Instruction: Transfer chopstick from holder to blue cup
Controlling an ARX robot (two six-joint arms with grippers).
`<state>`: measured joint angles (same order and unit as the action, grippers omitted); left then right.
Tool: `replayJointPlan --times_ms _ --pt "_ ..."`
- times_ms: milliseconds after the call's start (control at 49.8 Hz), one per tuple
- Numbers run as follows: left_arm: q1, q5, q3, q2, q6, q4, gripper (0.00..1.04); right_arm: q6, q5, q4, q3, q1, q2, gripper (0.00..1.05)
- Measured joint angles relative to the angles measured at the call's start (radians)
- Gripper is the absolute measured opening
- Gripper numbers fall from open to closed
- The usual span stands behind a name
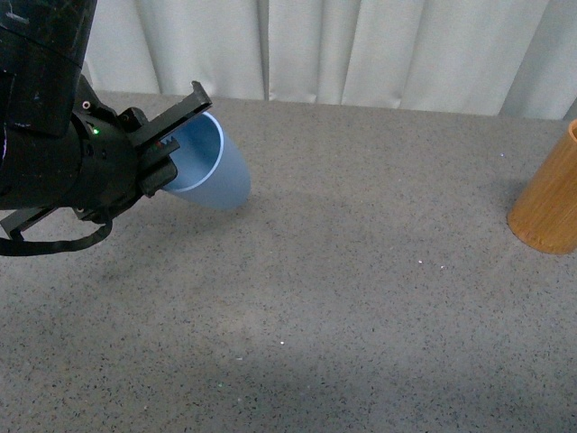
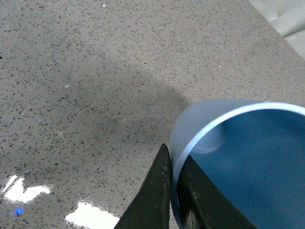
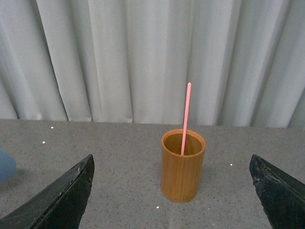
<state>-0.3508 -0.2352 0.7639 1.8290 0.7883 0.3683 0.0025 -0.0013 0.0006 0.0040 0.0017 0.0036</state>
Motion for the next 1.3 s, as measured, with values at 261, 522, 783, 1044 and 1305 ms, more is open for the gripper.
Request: replayJointPlan --times_ms 261,522,783,1044,1305 --pt "-0.041 -0.003 0.055 0.001 0.012 -0.025 0.04 0.000 0.000 0.000 0.000 0.000 0.000 0.95" --pt "-0.145 -0.002 0.210 0.114 0.018 -0.081 0.04 0.000 0.000 0.000 0.000 0.000 0.000 0.95" --pt "-0.245 0.011 0.304 0.204 0.018 -0.106 0.04 0.000 0.000 0.000 0.000 0.000 0.000 0.95" --pt "-0.276 0.018 0.324 0.234 0.018 -0.112 0.04 0.000 0.000 0.000 0.000 0.000 0.000 0.95" --pt "-0.278 0.018 0.324 0.239 0.017 -0.121 0.04 0.000 0.000 0.000 0.000 0.000 0.000 0.95"
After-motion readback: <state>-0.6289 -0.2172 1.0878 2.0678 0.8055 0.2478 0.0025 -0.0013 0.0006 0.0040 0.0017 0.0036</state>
